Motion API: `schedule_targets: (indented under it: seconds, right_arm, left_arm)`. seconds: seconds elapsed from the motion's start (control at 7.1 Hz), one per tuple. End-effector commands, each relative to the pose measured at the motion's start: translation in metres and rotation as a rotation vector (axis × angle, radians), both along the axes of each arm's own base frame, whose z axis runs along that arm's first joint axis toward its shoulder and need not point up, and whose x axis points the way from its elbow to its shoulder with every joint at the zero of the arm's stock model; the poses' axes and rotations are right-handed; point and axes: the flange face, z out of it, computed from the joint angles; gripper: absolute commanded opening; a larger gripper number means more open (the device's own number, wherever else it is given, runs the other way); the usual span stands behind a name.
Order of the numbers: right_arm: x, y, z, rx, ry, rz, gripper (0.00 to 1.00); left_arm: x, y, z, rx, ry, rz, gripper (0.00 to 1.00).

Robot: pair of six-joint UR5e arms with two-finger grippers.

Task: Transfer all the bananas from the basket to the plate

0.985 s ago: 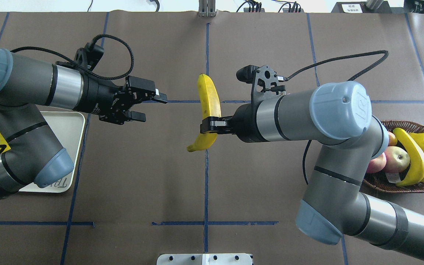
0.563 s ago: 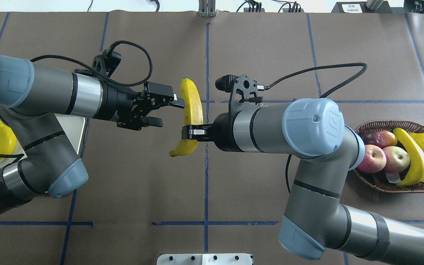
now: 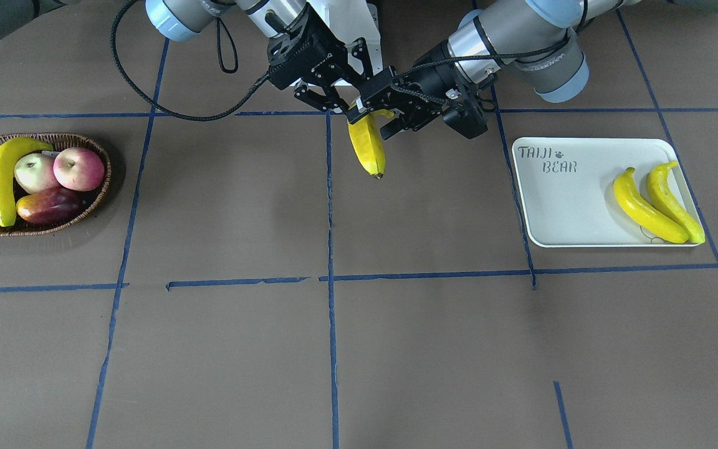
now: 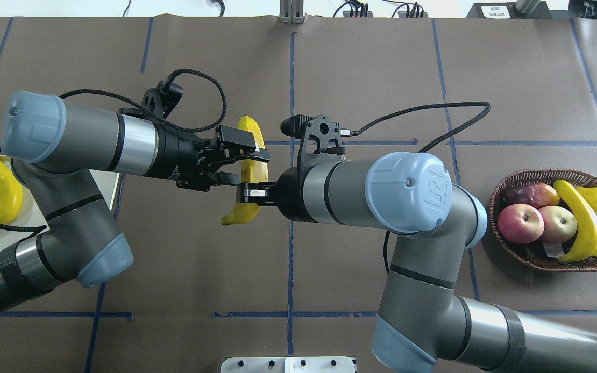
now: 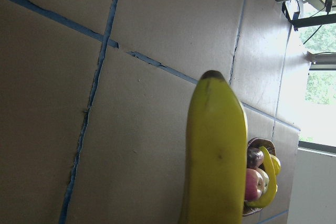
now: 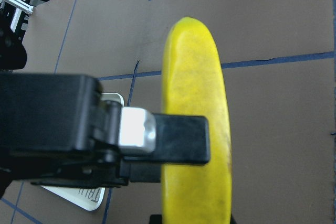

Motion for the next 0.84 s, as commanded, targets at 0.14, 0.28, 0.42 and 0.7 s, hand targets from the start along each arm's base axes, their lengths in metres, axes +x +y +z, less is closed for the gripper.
schedule_targets:
  seconds: [0.14,0.28,0.42,0.7]
  right_arm:
    - [-0.003,0.004,-0.0004,0.001,0.001,-0.007,0.01]
    - [-0.0041,0.0045,0.0001,0.0,0.002,-0.008,0.03]
    - [-0.004,0.0047,0.0,0.002,0.001,-0.01,0.06]
    - [-0.004,0.0048,0.0007,-0.002,0.0,-0.009,0.8]
  left_arm:
    - [0.0062,0.0024,-0.0016,-0.001,0.002,-0.008,0.65]
    - [0.0062,0.0024,-0.0016,-0.001,0.002,-0.008,0.59]
    - [0.0055,0.0019,-0.0017,0.0,0.004,-0.01,0.4]
    - [0.0039,-0.0003,-0.0013,-0.004,0.007,-0.04,0.05]
